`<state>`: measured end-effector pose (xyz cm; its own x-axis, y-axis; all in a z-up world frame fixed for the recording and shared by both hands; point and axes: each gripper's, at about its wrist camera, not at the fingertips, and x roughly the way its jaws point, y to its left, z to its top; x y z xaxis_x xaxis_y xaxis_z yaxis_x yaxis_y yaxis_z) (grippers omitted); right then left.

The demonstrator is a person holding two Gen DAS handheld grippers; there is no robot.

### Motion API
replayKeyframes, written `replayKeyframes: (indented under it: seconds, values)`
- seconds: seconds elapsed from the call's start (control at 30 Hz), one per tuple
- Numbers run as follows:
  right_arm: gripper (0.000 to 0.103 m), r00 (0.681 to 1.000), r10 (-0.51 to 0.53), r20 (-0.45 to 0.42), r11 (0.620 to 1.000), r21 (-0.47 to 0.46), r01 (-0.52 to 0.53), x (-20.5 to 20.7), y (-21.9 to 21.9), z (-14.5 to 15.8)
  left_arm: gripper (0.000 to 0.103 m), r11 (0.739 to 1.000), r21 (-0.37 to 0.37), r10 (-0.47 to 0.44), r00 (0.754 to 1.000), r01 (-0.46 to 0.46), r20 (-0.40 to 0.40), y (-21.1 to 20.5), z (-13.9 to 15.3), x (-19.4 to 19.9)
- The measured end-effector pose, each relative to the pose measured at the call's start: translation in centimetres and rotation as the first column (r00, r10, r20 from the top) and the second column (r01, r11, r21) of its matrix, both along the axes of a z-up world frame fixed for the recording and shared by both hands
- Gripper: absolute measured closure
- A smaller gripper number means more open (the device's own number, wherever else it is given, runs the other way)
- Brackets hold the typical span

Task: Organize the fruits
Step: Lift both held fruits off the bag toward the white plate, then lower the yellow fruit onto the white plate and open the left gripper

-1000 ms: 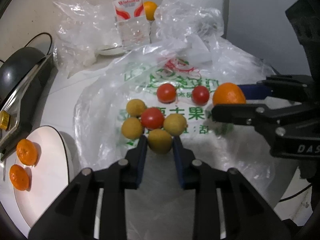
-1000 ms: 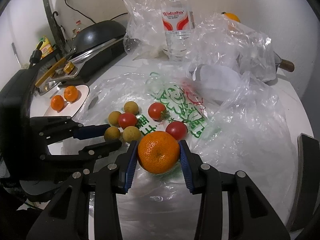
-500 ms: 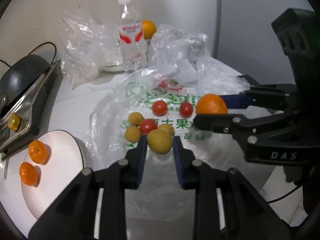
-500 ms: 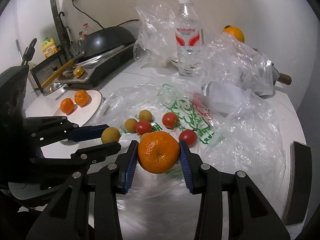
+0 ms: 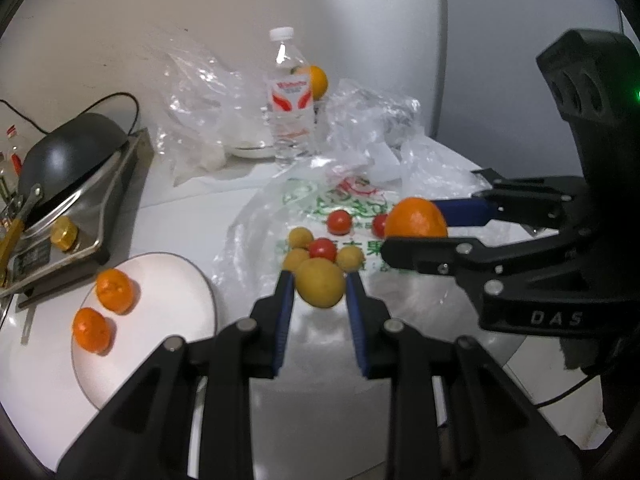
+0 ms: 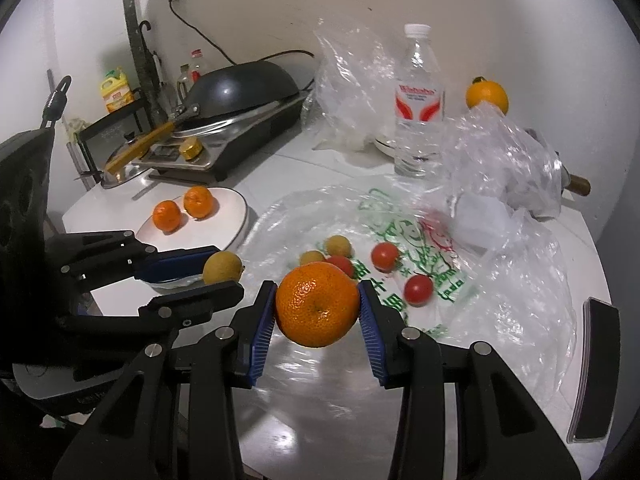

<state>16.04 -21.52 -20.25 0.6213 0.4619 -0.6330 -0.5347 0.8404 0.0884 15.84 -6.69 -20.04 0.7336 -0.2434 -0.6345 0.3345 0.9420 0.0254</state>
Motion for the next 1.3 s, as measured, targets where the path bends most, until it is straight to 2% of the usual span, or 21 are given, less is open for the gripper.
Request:
replayKeyframes:
  seconds: [0.63,1.1,1.3]
  values:
    - [0.060,0.998,0.059,0.013,0.997,-0.046,-0.058,-1.6,5.6,0.8,0.076,0.997,-0.039,0.066,0.998,-0.065,0.025,5.9,0.3,-2.5]
    - [0.060,0.994,0.111,-0.014,0.991,-0.077,-0.112,-1.2,10.0,0.0,0.076,0.987,-0.047,0.152,0.988,-0.152,-0.001,10.8,-1.5,-2.7]
    - [0.060,0.992,0.126,-0.028,0.988,-0.088,-0.128,-0.7,11.5,-0.4,0.076,0.981,-0.024,0.192,0.981,-0.192,-0.003,12.7,-2.5,-2.3]
